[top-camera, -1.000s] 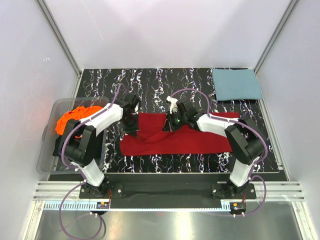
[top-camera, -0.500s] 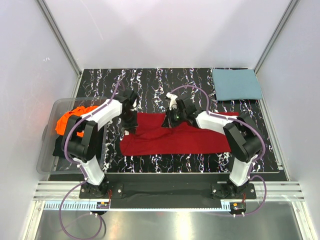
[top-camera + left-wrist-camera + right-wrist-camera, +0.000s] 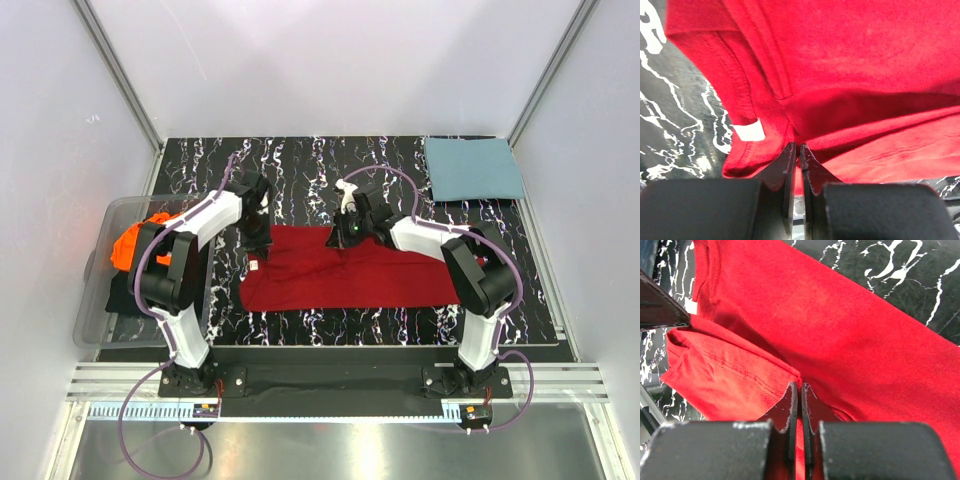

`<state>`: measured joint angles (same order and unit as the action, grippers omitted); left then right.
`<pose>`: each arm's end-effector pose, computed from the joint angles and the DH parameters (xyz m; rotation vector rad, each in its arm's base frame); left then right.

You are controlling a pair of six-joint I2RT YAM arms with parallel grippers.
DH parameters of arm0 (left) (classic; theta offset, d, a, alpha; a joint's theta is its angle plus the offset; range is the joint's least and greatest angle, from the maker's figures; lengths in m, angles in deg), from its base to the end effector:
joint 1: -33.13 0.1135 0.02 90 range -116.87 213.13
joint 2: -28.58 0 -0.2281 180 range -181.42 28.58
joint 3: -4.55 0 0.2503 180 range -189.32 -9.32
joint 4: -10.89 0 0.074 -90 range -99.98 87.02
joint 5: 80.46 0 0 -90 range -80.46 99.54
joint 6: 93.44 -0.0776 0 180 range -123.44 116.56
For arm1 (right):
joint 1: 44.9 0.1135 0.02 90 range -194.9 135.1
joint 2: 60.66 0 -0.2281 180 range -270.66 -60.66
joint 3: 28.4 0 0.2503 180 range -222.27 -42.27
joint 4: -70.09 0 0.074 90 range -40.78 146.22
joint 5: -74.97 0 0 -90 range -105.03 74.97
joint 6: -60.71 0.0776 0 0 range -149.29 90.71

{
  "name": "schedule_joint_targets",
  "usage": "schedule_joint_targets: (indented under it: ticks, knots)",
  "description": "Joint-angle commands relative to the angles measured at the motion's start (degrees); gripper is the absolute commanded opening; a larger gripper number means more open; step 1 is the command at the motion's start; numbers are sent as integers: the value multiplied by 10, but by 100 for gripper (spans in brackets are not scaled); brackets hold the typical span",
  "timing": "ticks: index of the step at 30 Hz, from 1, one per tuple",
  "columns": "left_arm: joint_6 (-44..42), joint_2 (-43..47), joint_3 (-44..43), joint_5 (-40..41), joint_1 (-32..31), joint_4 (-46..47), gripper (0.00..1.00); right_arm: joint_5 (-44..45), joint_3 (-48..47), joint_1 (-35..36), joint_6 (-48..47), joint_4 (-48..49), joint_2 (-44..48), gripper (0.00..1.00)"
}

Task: Fold and stack the t-shirts
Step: Fold the tshirt

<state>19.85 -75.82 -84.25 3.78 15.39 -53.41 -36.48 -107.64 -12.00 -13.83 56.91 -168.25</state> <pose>0.3256 -0.1123 0.1183 -0.1320 2.9999 -0.2345 0.3361 0.2512 0.1151 -0.5614 2.3219 0.8501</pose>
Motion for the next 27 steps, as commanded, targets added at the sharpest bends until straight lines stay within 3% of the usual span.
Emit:
schedule_joint_targets:
  ticks: [1, 6, 10, 14, 20, 22, 24, 27]
  knots:
    - [-10, 2, -26, 19, 4, -4, 13, 19, -20, -7, 2, 18, -3, 0]
    - [-9, 16, -28, 42, 9, -6, 31, 3, -32, -10, 12, 18, -14, 6]
    - [-3, 46, -33, 100, 16, -13, 35, 11, -40, -17, 30, 18, -19, 13]
    - [6, 87, -23, 139, -2, -17, 39, 42, -45, -30, 61, -8, -2, 29]
    - [8, 121, -3, 35, -43, 20, 40, 66, -60, -34, 96, -110, 52, 28]
    - [18, 116, 10, -26, -48, 51, 39, 28, -61, -34, 113, -119, 57, 24]
    - [29, 98, 16, -35, -49, 63, 39, 2, -58, -33, 141, -119, 59, 15]
    - [30, 68, 22, -35, -49, 69, 38, -20, -51, -23, 157, -118, 58, 10]
